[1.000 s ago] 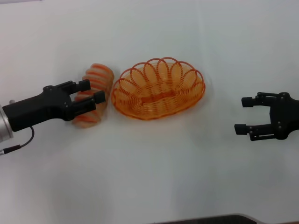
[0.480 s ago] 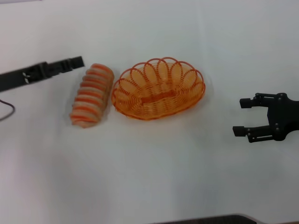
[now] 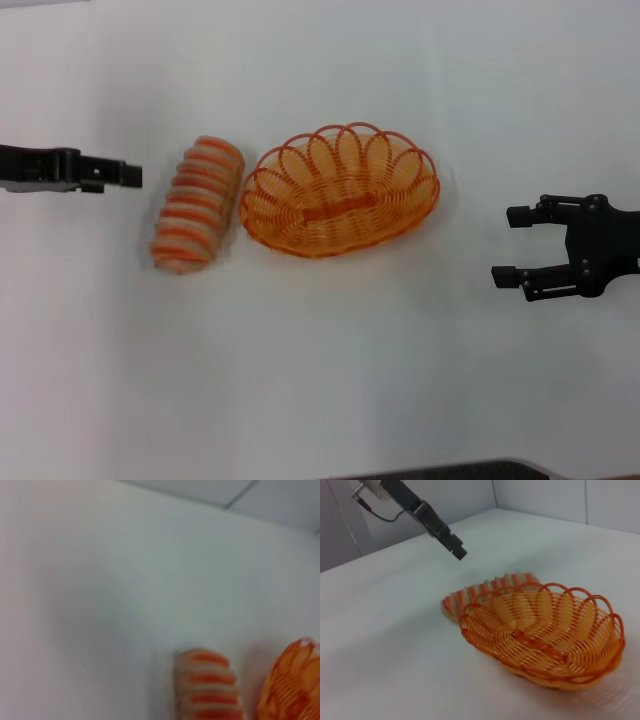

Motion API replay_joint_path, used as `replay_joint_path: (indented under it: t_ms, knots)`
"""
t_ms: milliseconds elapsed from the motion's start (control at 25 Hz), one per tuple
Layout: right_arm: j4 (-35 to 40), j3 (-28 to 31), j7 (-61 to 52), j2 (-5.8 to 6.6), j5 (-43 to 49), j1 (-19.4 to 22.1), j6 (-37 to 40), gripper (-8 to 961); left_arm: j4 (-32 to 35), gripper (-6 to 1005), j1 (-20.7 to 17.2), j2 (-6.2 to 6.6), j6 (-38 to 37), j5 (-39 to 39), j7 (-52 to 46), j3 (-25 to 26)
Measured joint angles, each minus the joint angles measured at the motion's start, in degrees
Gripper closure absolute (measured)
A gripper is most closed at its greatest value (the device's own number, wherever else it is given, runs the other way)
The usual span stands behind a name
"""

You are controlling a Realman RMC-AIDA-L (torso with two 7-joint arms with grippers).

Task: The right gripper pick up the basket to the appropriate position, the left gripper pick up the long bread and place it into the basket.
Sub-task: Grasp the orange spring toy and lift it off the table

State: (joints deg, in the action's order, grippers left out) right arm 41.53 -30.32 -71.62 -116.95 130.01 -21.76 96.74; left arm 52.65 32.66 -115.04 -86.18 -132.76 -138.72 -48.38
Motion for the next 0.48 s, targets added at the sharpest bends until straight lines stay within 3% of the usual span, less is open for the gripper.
replay_joint_path:
  t_ms: [160, 480]
  knots:
    - [0.03, 0.00, -0.20, 0.00, 0.07, -0.13, -0.15, 36, 5.34, 312, 2.55, -1.52, -1.50, -7.79, -3.85, -3.44]
    - [0.04, 0.00, -0.21, -0.16, 0.08, -0.24, -0.43, 36, 13.34, 313, 6.70, -7.51, -5.08, -18.71, -4.93, -5.12]
